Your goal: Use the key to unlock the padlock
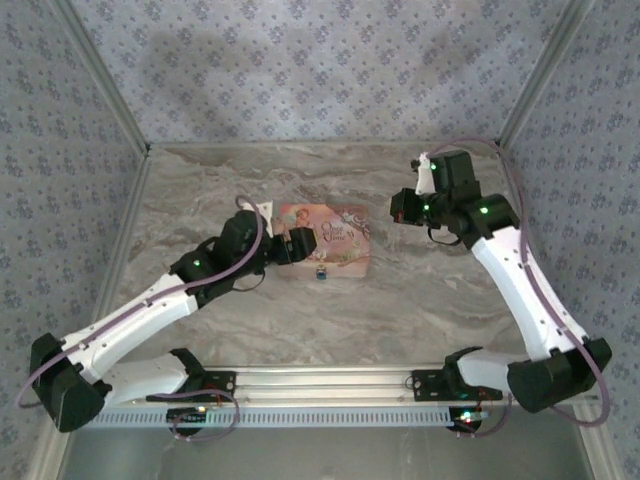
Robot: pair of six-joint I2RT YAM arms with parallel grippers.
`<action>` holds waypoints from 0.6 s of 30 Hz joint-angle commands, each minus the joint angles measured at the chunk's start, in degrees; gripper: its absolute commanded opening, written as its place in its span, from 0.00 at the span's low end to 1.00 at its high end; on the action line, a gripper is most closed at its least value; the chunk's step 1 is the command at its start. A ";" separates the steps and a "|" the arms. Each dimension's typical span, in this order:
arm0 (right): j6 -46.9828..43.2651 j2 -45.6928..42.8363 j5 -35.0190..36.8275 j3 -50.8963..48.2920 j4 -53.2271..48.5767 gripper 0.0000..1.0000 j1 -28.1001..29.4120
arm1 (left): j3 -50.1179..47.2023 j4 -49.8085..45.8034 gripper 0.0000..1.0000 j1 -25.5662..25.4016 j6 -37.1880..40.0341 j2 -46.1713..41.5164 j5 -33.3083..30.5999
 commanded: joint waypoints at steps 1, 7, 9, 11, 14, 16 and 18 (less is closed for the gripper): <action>0.37 -2.45 -12.04 3.16 -0.09 0.00 0.20 | 1.75 5.07 0.87 1.83 1.93 -0.74 8.87; 3.67 -6.41 -25.97 1.08 11.16 0.00 0.06 | 6.01 7.74 0.87 3.57 2.12 0.87 14.78; 4.42 -7.30 -29.28 -0.20 15.64 0.00 0.07 | 6.89 8.91 0.87 3.82 1.82 1.32 16.13; 5.18 -7.85 -31.17 -0.92 17.66 0.00 0.04 | 7.32 11.17 0.87 4.01 1.04 1.62 18.20; 5.00 -8.16 -31.91 -1.28 18.03 0.00 0.01 | 8.90 13.55 0.87 4.19 0.02 2.27 20.62; 5.03 -8.34 -31.80 -1.63 18.27 0.00 0.22 | 10.69 13.66 0.86 4.19 -0.29 2.93 21.66; 4.47 -8.43 -31.04 -1.68 17.67 0.00 0.47 | 12.79 13.79 0.84 4.12 -0.65 3.73 22.84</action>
